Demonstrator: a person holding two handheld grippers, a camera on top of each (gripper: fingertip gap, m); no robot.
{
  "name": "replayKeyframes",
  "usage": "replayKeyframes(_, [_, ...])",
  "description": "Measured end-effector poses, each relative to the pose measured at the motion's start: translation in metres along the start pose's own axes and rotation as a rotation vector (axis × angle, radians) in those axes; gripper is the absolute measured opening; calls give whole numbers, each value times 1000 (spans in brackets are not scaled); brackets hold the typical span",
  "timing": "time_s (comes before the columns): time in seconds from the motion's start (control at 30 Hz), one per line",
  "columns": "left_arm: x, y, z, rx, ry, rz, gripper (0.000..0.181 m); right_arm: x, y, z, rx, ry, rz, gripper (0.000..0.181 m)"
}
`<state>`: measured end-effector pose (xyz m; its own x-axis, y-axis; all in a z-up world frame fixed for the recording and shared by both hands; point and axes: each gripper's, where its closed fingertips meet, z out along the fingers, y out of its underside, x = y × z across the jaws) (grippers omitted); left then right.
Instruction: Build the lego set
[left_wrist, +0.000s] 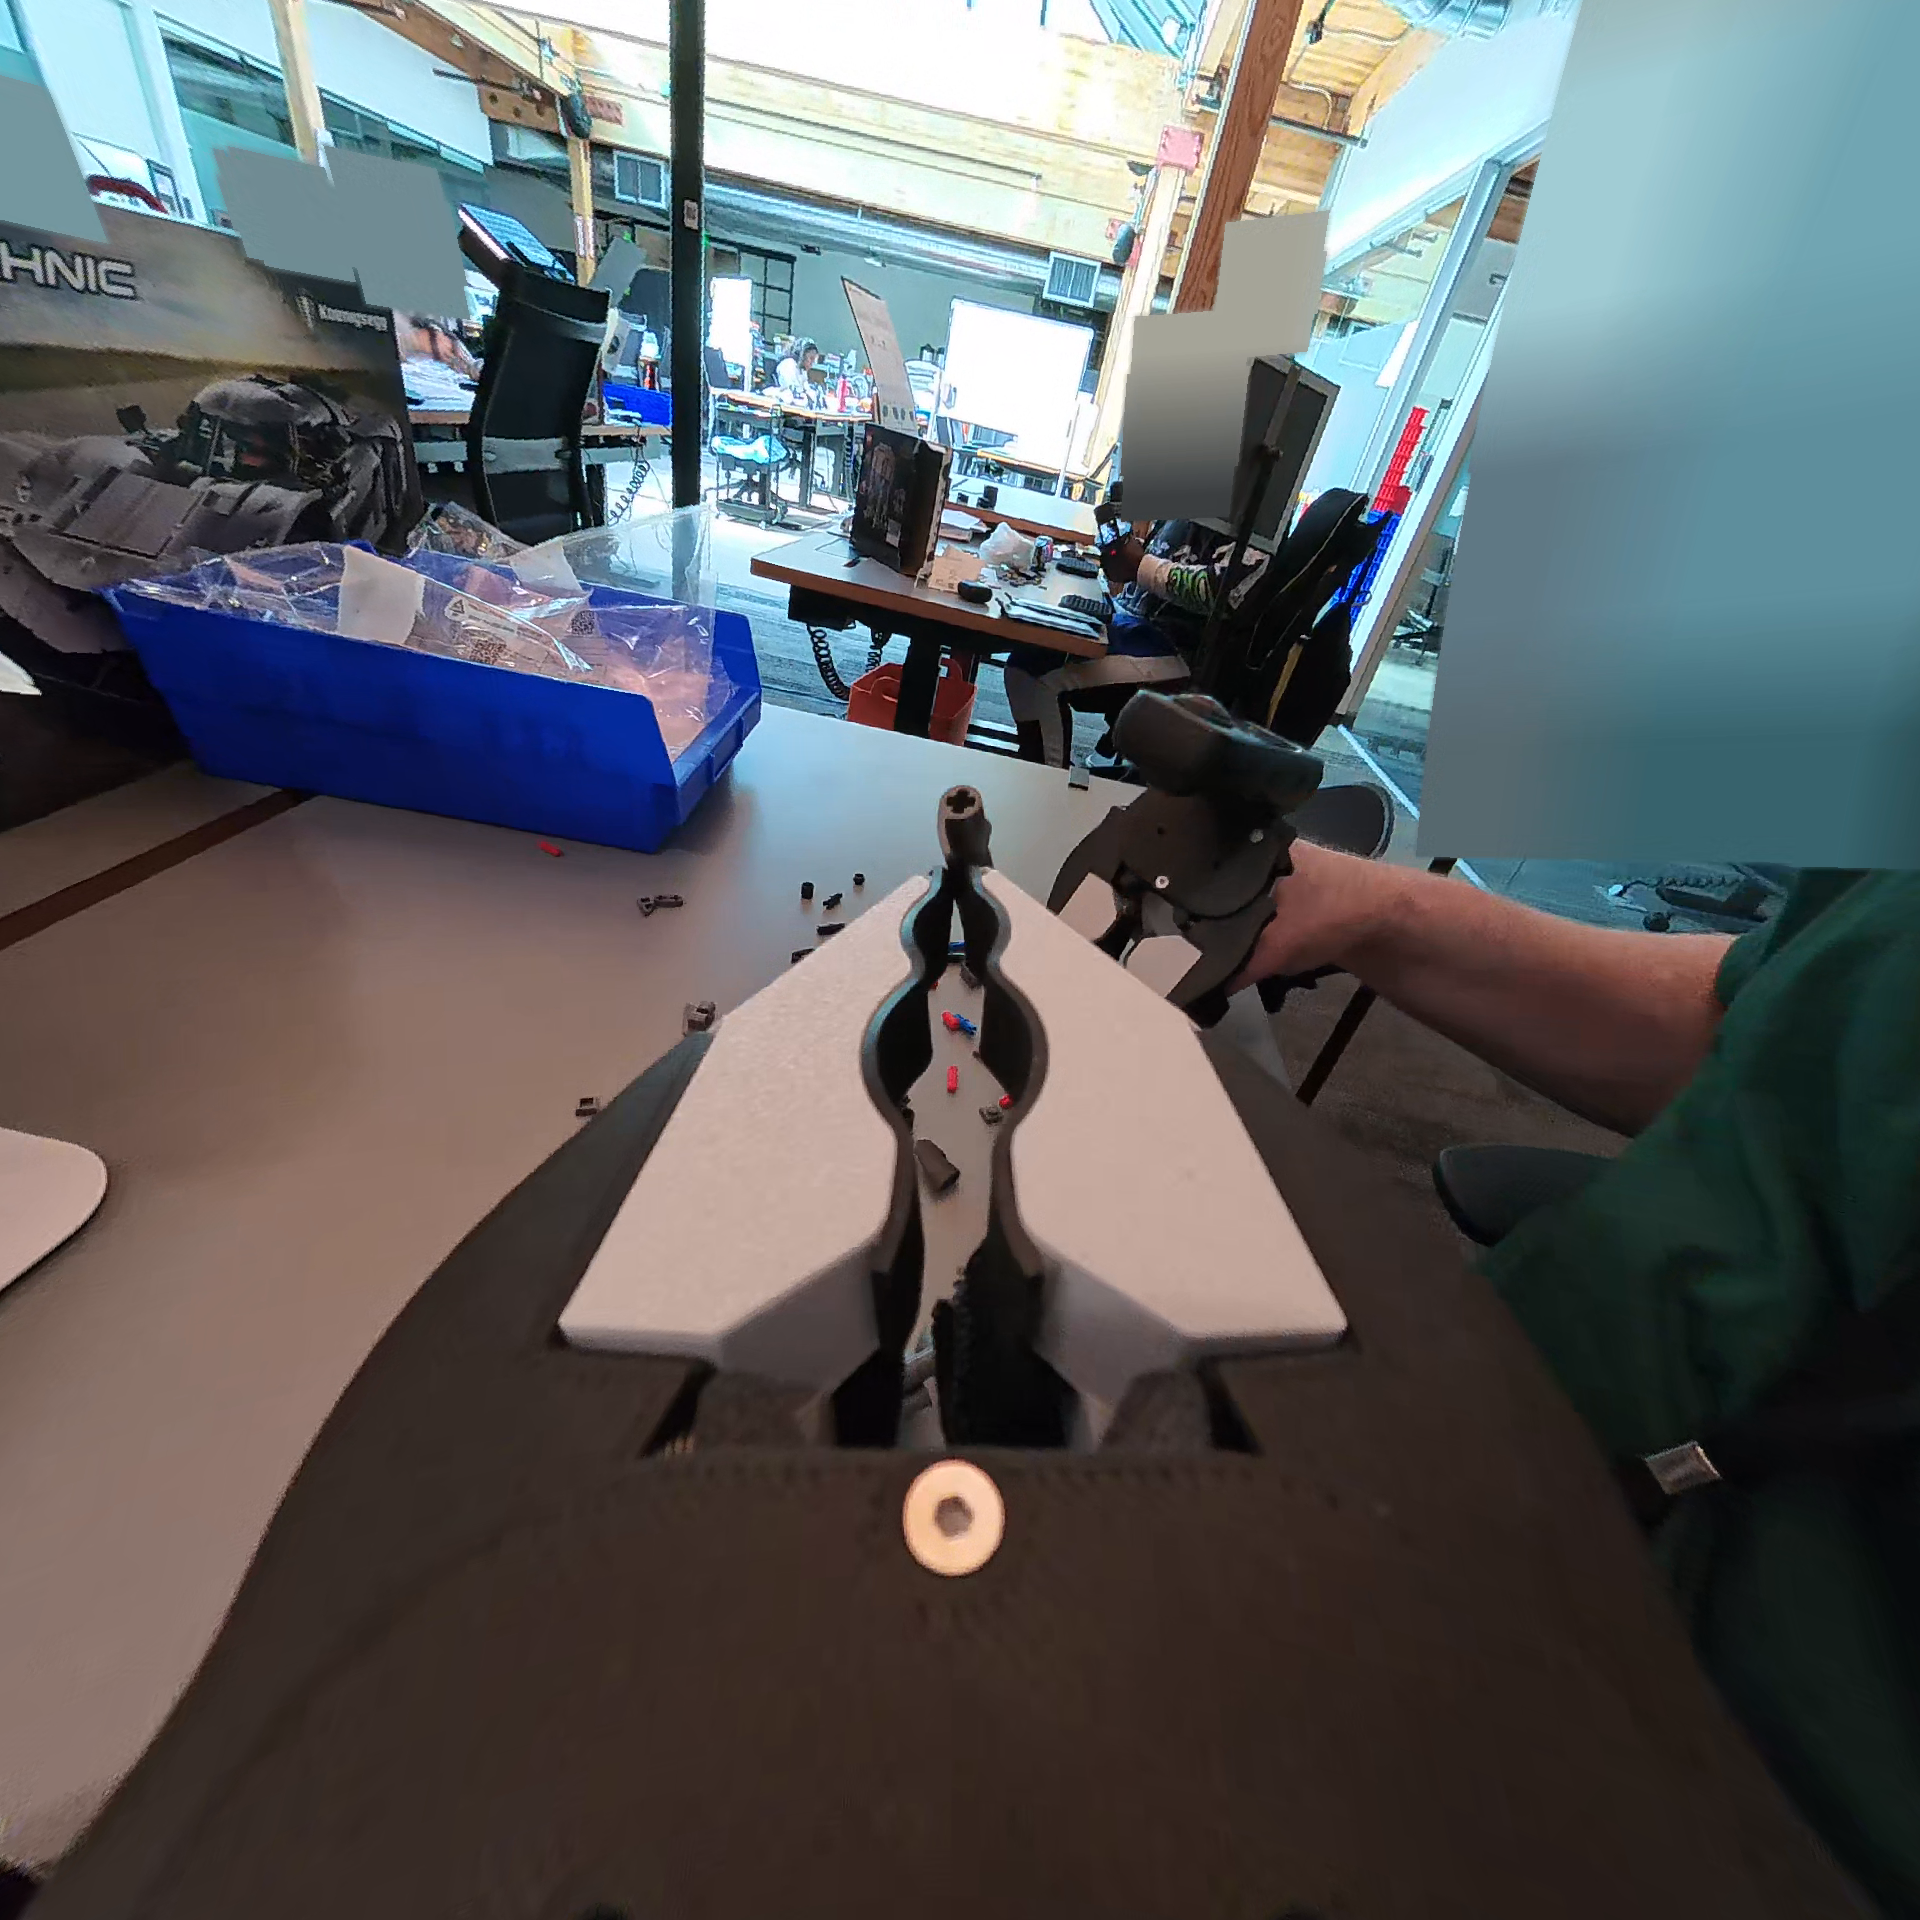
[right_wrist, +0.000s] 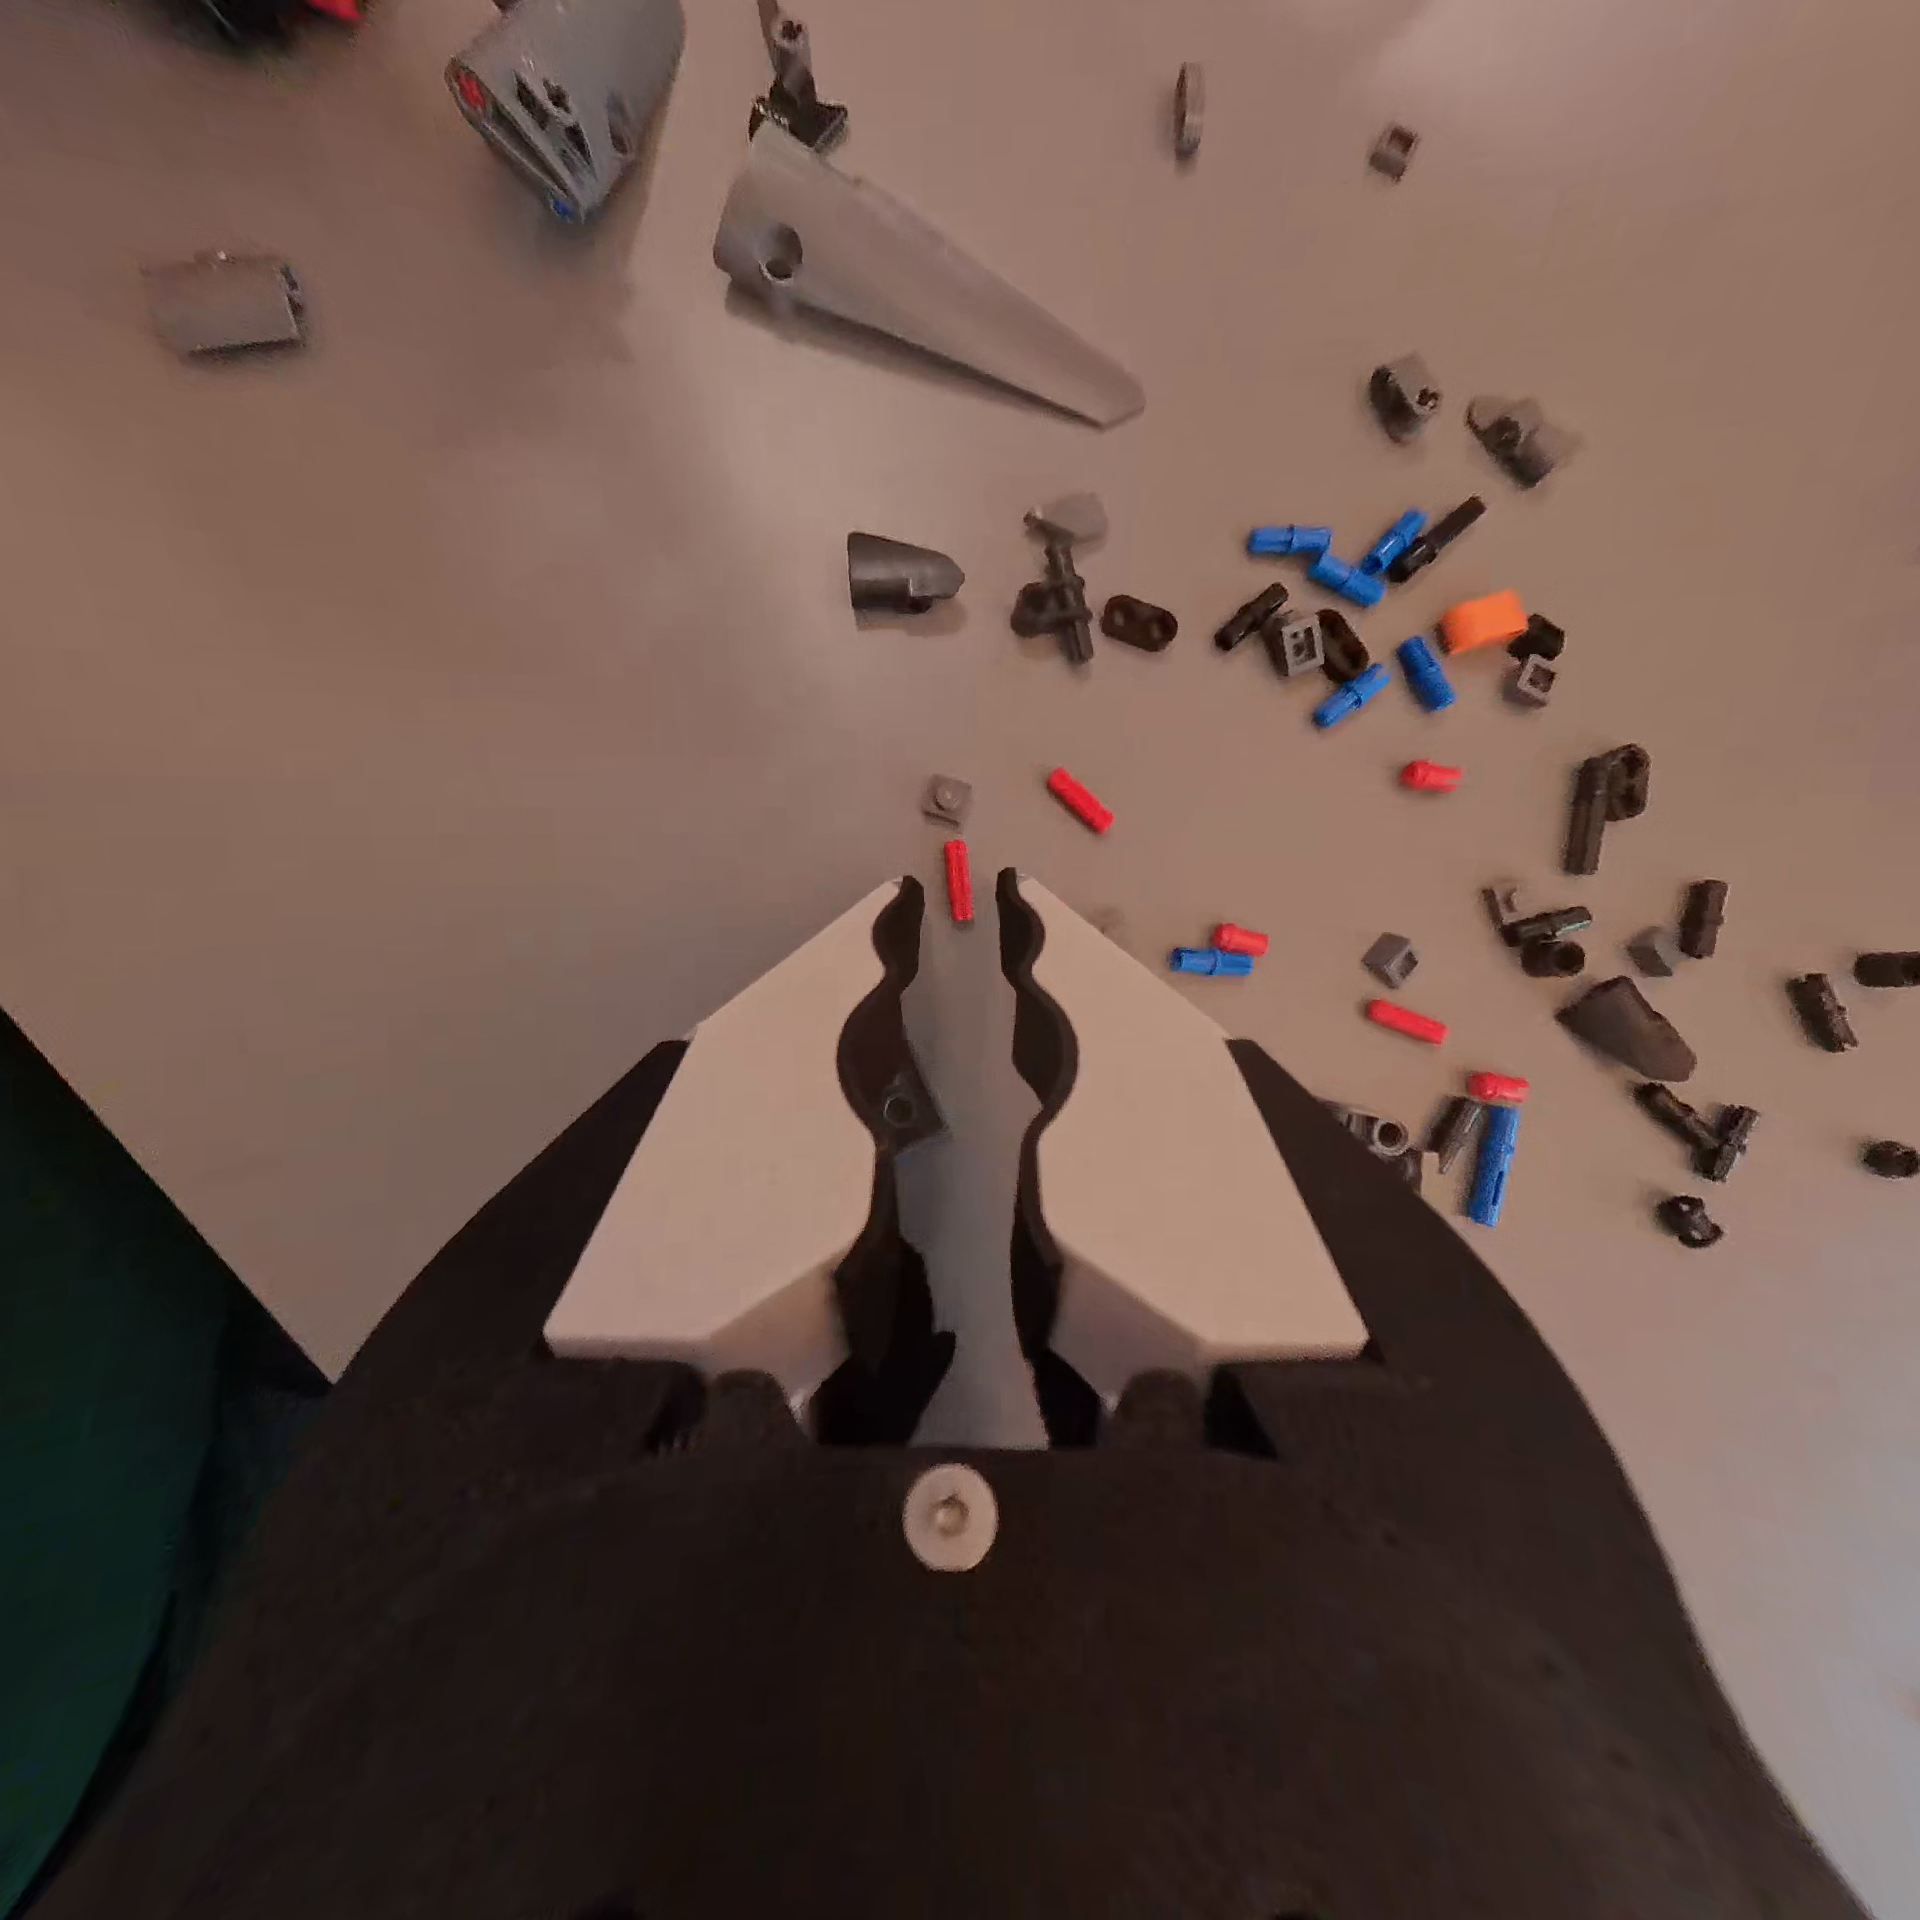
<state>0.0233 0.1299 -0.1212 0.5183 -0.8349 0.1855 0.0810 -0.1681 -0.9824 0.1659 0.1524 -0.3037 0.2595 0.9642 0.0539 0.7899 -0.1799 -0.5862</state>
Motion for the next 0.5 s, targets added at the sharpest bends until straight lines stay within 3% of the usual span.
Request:
replayKeyframes(0.3, [0,7,3,-35,12,-3,0,-1,-8,0,90,-41,19,2])
replayKeyframes(0.5, [2,18,8,-106,22,27,0,-21,-107,-55,380,-13,-213,1])
